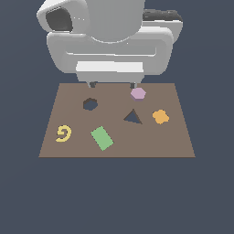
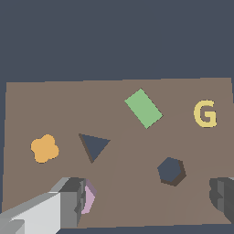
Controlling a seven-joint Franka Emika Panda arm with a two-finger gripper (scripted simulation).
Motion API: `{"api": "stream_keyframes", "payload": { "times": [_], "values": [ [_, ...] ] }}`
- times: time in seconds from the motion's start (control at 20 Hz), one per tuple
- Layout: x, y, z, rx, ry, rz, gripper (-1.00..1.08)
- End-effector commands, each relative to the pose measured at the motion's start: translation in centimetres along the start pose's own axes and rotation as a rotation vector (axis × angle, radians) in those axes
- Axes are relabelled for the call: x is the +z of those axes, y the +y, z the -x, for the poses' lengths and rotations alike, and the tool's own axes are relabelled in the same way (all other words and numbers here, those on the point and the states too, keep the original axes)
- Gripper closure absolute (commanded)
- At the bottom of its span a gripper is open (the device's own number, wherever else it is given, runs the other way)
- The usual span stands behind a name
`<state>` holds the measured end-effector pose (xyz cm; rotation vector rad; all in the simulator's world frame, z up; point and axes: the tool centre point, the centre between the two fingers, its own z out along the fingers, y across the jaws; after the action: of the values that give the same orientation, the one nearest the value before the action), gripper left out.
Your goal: Insert a designated object into the corresponding slot on a board.
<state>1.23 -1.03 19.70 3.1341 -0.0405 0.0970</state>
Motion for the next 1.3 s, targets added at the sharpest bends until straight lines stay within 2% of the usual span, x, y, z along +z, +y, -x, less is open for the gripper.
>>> {"api": "stream_keyframes", "payload": {
  "times": [0.0, 0.55, 1.25],
  "values": [
    [0.0, 0.0, 0.0, 0.0, 0.0, 0.0, -0.92],
    [2.1, -1.0, 1.9, 0.061, -0.009, 0.001, -0.92],
    [9.8, -5.7, 8.0, 0.282, -0.044, 0.007, -0.92]
  ]
}}
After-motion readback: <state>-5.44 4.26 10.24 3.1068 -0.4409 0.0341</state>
